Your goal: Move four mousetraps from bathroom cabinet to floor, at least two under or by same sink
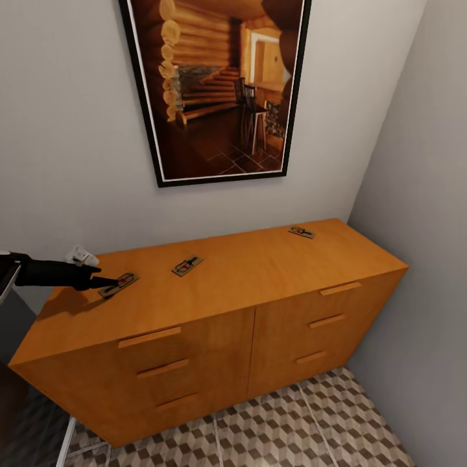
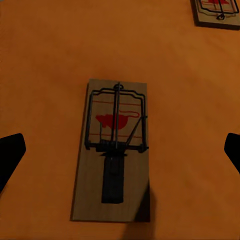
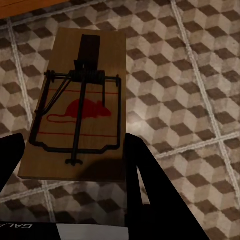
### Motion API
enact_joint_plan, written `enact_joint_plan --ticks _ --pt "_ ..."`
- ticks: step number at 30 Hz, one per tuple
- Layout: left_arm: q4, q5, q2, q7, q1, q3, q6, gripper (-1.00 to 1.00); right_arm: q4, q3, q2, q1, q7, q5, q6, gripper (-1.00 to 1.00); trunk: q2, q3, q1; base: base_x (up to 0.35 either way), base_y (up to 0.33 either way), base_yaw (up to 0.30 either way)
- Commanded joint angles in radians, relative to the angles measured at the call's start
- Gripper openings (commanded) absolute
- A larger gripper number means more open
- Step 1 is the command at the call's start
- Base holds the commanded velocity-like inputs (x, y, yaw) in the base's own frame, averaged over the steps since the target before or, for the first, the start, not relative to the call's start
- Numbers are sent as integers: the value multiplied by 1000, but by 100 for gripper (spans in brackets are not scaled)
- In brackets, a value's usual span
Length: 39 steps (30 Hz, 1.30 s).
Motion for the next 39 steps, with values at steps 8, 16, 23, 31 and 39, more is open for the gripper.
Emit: enact_joint_plan --ticks 8,16,23,31,39 --pt "1 -6 0 -6 -1 -1 7 100 1 7 0 -1 3 -9 -4 -100 -1 -6 0 0 0 0" --pt "1 -10 -1 -6 -1 -1 6 100 1 7 0 -1 3 -9 -4 -100 -1 -13 0 0 0 0" --pt "-1 -43 -3 -6 -1 -2 6 100 1 7 0 -1 3 -9 -4 -100 -1 -19 0 0 0 0" --pt "0 -72 -6 -5 -1 -2 6 100 1 7 0 -1 3 -9 -4 -100 -1 -26 0 0 0 0" --pt "1 -80 -16 -5 0 -2 6 100 1 7 0 -1 3 -9 -4 -100 -1 -33 0 0 0 0"
